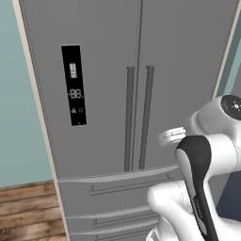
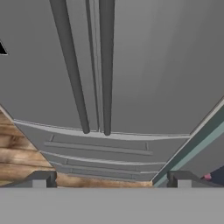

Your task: Retrieve the mango and peach from the fridge and place them into the bowl on the dining table.

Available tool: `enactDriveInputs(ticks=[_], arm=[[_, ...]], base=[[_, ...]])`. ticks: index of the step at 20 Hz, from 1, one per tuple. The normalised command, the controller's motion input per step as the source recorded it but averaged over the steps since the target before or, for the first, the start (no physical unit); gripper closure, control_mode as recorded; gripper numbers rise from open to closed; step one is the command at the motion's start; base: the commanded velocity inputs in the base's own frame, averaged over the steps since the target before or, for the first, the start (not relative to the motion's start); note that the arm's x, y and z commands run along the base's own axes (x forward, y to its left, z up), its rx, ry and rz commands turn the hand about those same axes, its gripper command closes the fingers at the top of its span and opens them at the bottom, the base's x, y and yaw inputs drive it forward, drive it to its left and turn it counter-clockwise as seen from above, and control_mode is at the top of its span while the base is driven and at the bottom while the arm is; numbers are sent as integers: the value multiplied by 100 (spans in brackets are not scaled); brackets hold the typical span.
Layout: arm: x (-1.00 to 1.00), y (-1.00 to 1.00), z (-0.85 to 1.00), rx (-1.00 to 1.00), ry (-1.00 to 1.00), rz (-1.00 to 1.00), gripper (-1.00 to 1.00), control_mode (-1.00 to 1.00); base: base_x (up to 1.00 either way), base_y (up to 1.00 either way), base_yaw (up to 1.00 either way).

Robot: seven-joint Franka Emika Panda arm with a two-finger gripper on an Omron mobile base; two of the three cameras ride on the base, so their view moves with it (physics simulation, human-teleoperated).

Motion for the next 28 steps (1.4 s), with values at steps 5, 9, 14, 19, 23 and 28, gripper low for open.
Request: enactDriveInputs(ticks=[5,9,14,19,23,28], arm=[[0,0,0,0,0,0,-100,100],[0,0,0,0,0,0,-100,100],[0,0,0,0,0,0,-100,100],[0,0,0,0,0,0,-100,100],[0,0,0,0,0,0,-100,100],[0,0,0,0,0,0,-100,100]], base=[[-16,0,0],[-45,0,0],[-51,11,0],[-34,23,0],[-21,30,0],[-18,34,0]])
